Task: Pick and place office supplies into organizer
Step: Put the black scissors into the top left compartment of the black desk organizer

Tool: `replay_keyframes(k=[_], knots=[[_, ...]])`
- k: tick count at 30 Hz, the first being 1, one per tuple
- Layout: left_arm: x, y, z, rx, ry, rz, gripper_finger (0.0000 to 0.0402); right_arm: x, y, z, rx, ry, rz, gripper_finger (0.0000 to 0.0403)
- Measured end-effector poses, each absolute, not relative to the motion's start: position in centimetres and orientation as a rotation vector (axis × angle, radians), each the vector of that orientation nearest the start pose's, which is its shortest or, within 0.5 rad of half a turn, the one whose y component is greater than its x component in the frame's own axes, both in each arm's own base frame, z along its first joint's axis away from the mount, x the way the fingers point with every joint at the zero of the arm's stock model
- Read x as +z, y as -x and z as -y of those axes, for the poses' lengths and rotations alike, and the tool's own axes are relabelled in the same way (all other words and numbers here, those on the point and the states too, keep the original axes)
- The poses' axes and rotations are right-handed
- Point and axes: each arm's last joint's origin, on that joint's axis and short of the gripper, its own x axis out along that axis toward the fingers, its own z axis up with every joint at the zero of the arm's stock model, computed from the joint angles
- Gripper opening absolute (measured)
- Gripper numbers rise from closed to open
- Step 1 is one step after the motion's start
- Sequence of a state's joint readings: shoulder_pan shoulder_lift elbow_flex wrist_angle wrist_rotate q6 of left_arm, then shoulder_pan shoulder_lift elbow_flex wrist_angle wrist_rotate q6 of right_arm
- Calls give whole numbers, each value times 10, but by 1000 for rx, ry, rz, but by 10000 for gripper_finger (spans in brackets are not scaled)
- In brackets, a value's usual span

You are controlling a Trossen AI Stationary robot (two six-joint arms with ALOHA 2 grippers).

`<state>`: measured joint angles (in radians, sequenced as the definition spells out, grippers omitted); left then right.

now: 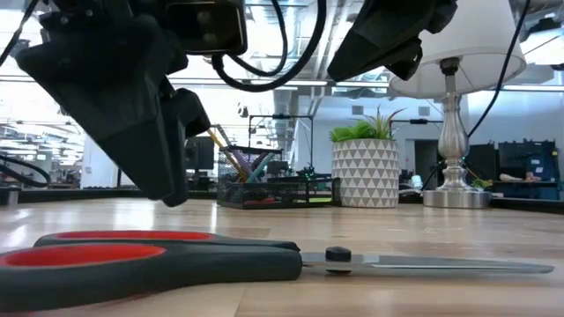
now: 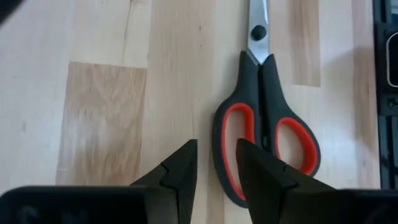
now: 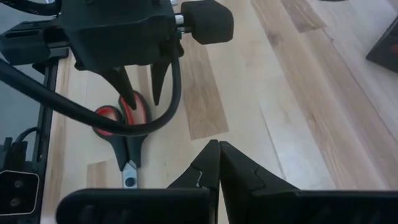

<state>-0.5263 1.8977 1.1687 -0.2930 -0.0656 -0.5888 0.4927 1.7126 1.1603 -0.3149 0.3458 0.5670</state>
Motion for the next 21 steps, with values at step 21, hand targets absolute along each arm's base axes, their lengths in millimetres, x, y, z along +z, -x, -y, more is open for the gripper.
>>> replay_keyframes(k=[21], knots=[[141,-313,203,-33,272,-1015,105,214,-317,-168,-71,-170,-804,4]])
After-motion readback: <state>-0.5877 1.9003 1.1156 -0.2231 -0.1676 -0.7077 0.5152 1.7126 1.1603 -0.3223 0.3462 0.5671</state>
